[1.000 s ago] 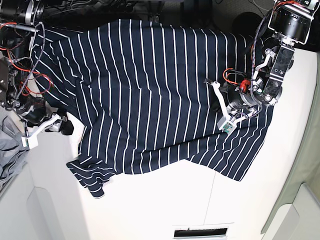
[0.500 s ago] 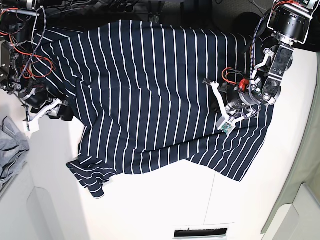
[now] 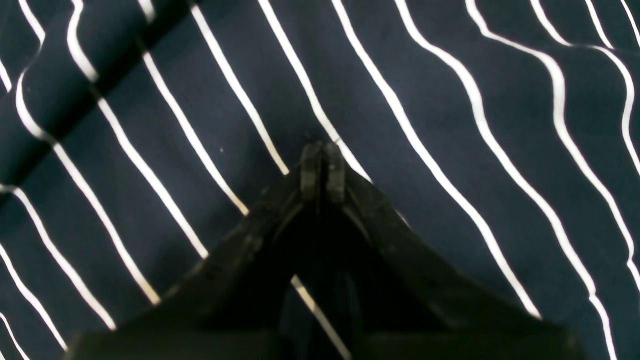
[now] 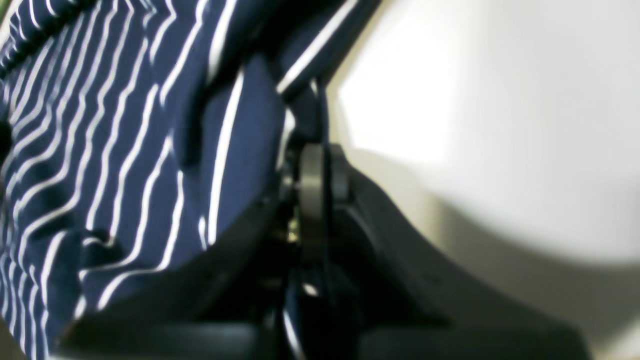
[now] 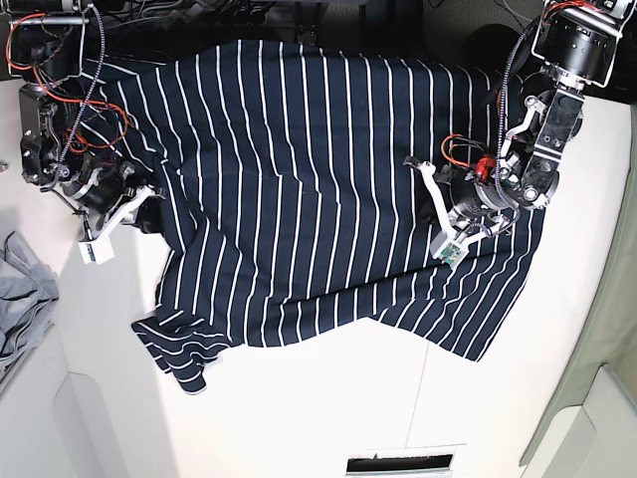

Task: Layout the t-shirt on the table in an organized manner, then fold the t-shirt properly
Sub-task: 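Drag the shirt side with the right gripper to square the body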

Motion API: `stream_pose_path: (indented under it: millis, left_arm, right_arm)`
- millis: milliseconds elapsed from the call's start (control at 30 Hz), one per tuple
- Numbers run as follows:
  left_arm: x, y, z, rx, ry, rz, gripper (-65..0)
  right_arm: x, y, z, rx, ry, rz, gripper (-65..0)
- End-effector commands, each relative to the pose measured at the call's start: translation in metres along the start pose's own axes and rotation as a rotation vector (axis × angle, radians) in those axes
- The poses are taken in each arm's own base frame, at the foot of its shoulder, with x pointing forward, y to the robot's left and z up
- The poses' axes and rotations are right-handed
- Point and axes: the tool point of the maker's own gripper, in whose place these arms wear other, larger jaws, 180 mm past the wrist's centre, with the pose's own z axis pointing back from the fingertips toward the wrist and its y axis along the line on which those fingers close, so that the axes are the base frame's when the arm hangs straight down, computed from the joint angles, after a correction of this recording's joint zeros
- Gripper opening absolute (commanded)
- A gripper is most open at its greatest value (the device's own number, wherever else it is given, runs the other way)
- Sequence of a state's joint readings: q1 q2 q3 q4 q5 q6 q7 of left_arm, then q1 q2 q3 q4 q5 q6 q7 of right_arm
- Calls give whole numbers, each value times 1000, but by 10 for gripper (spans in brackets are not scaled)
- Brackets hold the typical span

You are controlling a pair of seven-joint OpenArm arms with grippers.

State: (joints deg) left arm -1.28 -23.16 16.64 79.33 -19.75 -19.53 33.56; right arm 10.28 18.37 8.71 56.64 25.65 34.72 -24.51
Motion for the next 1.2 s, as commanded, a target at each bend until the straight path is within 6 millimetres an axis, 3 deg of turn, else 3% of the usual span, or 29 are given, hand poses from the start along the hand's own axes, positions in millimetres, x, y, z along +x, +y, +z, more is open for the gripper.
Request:
stream_pose_path:
  millis: [0,200,367,567,667,733,900,1167]
  left_arm:
    - [7,9,3,24,-13,-17,-619]
    - [7,10,3,29,-11,-24,-619]
    - [7,10,3,29,-11,-24,-619]
    - [7,9,3,29,-11,-24,-619]
    - [7,9,3,29,-10,-24,-619]
    - [7,10,3,29,-11,-24,-619]
    - [11,10,3,29,-23,-26,-619]
    - [54,-3,16,-28,-139,-65,-619]
  right_arm:
    - [23,-14,11,-41,-48,27,-650]
    - [55,-57,47,-156,-134,33,-650]
    - [61,-87,72,-233,-132,33,-650]
    - [59,-106,88,-286,-109,10,-650]
    - [59,-117,98,-317,-117,-28,-478]
    - [62,-125,107,-335,-149,-58,-397]
    - [68,-128,123,-288,-243,-189,-372]
    - [77,-113,116,-217,-311,-231,-372]
